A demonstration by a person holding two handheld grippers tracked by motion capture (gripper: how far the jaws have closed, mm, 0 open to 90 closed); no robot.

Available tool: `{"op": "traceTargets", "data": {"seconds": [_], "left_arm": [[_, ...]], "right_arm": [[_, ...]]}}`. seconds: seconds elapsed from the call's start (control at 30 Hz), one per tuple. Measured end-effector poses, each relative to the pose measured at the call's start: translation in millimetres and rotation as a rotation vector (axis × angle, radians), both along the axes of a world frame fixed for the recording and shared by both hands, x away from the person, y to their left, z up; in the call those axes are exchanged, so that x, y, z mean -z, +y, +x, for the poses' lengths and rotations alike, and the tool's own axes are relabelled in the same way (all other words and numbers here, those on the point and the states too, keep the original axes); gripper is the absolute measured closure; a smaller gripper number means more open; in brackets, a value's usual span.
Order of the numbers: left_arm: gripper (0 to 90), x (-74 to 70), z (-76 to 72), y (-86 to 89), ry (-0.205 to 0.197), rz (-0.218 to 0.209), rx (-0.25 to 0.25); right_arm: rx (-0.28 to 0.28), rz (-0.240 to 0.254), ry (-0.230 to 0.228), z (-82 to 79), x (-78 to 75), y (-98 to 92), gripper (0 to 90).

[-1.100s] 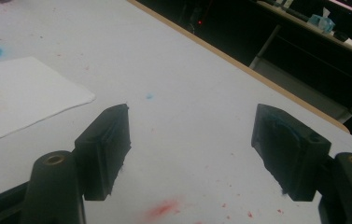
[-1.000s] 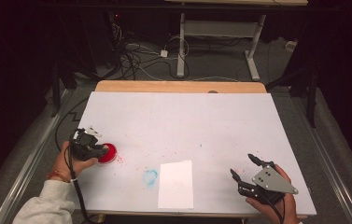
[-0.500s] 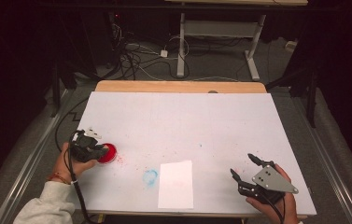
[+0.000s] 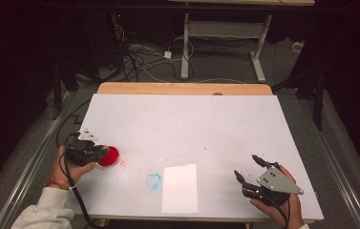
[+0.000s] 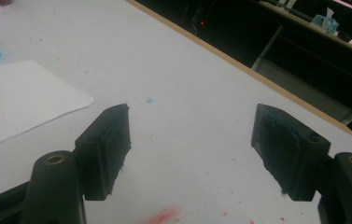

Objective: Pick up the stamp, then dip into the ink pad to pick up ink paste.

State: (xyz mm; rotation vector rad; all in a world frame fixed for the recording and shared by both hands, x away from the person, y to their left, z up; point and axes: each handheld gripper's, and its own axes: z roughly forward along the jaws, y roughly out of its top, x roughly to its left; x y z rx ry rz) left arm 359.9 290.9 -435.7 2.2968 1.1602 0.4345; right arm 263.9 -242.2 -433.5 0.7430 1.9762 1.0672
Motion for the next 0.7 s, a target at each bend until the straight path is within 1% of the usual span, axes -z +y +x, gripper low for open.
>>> {"op": "traceTargets", "data": {"seconds": [0.07,0.1,0.13,0.17,0.2,0.23,0.37,0.57,0.7], "left_arm": [[73.5,-4.4,-3.6,3.1,-0.022,-0.011,-0.008],[73.6,-9.7,-9.0,6.5,-0.055,-0.033,-0.004],[73.5,-9.7,-9.0,6.5,-0.055,-0.033,-0.004],[73.5,-12.6,-11.6,8.2,-0.064,-0.034,-0.007],[73.6,-18.2,-17.0,11.8,-0.082,-0.047,-0.007],[73.5,-18.2,-17.0,11.8,-0.082,-0.047,-0.007],[73.6,-29.4,-26.8,18.6,-0.117,-0.076,-0.012],[73.5,-39.4,-36.3,19.9,-0.150,-0.084,-0.006],[73.5,-46.2,-42.0,18.1,-0.163,-0.084,0.007]], "right_arm": [[0.002,-0.001,-0.001,0.1,0.4,-0.1,28.2],[0.001,0.001,-0.002,0.1,0.2,-0.3,28.3],[0.002,0.004,-0.004,0.0,0.0,-0.4,28.3],[0.002,0.005,-0.006,-0.2,-0.3,-0.3,28.2],[0.001,0.006,-0.009,-0.3,-0.6,-0.3,28.3],[0.001,0.007,-0.008,-0.3,-0.6,-0.1,28.2],[-0.002,0.003,-0.007,0.5,-0.4,1.3,28.2],[-0.007,0.006,-0.010,1.9,-1.3,3.8,28.2],[-0.016,0.001,-0.010,2.2,-0.9,5.5,28.2]]}}
